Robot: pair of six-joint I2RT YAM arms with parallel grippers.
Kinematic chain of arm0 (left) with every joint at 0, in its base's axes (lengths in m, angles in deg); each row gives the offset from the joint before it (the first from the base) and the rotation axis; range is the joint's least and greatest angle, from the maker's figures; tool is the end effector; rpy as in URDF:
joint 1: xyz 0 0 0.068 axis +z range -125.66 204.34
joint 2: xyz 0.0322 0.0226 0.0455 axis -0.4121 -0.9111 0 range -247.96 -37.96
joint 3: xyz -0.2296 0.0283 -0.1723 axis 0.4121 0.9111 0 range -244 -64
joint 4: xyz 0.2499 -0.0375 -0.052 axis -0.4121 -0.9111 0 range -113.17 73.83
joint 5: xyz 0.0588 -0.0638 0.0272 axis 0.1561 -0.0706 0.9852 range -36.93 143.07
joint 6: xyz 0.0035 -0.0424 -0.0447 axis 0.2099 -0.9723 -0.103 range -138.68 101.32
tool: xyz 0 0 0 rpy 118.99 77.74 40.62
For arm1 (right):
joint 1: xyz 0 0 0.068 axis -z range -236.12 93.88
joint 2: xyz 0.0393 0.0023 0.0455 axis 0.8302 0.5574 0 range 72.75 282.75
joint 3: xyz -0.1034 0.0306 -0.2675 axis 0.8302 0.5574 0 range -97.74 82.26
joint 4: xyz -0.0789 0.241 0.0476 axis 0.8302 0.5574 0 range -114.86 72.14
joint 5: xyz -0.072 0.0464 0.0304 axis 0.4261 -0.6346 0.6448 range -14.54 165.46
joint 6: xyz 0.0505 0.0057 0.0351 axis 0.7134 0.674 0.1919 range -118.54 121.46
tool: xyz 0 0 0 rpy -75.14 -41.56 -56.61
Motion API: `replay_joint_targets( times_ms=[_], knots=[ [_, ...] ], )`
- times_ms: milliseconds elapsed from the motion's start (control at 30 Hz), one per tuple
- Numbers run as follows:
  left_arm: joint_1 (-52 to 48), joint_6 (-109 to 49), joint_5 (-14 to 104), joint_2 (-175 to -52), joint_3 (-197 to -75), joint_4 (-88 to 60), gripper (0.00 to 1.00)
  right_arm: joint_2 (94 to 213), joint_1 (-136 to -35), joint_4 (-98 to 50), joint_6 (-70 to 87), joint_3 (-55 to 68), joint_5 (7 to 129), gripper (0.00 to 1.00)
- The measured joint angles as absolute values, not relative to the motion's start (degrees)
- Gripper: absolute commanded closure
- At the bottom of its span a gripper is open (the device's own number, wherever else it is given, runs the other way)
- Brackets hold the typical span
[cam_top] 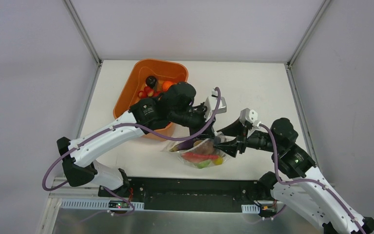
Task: Place the food in the zip-top bag and seal the zipper
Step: Zip the zipper food storage bag at the center of the board.
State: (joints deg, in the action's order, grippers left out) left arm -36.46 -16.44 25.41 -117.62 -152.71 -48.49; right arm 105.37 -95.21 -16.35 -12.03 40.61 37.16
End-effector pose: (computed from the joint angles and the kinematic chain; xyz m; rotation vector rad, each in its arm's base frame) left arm 0.1297 -0.2764 0.4407 1.3763 1.5988 -1.1178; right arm 0.0777 0.1003 0.3626 -1.1655 1.1414 0.8655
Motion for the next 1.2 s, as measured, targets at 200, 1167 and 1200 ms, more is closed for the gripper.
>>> replay_joint_targets(
  times_ms=[200, 1167, 1200],
  knots=[
    [-36.46, -16.37, 23.99, -118.67, -153.87, -50.11, 1.0, 106.29, -95.21, -15.03, -13.67, 38.49, 37.16, 0.54],
    [-36.43, -15.06, 27.84, -115.13, -148.6, -49.58, 1.0, 106.4, -95.37, -14.23, -13.67, 38.8, 42.4, 1.0],
    [-36.43, -15.04, 28.19, -114.69, -147.99, -49.49, 1.0, 106.18, -95.39, -14.82, -13.24, 39.23, 42.82, 1.0]
  ],
)
